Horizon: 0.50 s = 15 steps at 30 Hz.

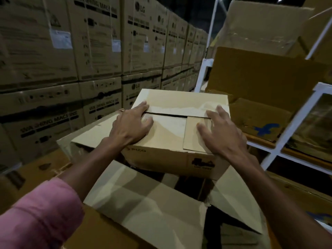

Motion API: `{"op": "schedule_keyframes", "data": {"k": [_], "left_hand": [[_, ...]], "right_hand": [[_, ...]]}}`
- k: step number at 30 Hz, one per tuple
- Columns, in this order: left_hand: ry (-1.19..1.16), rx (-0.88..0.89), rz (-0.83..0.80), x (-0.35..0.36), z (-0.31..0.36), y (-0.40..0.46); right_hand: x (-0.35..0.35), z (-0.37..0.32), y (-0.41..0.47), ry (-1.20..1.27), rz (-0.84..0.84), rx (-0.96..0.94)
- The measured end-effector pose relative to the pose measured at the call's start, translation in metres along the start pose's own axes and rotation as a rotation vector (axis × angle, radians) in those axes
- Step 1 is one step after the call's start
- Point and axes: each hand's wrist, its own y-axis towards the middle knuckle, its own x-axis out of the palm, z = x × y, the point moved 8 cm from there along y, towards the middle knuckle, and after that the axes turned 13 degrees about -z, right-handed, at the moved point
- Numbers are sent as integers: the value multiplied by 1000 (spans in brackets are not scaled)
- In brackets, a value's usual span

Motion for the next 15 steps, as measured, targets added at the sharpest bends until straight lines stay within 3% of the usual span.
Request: {"op": "schedule_keyframes", "data": {"k": [7, 15], "left_hand": [[65, -86, 15, -12, -37, 11], [148, -117, -169, 40, -72, 16]], "right_hand": [[29, -25, 10, -38, -117, -34], [112, 2, -7, 50, -330, 48]]}}
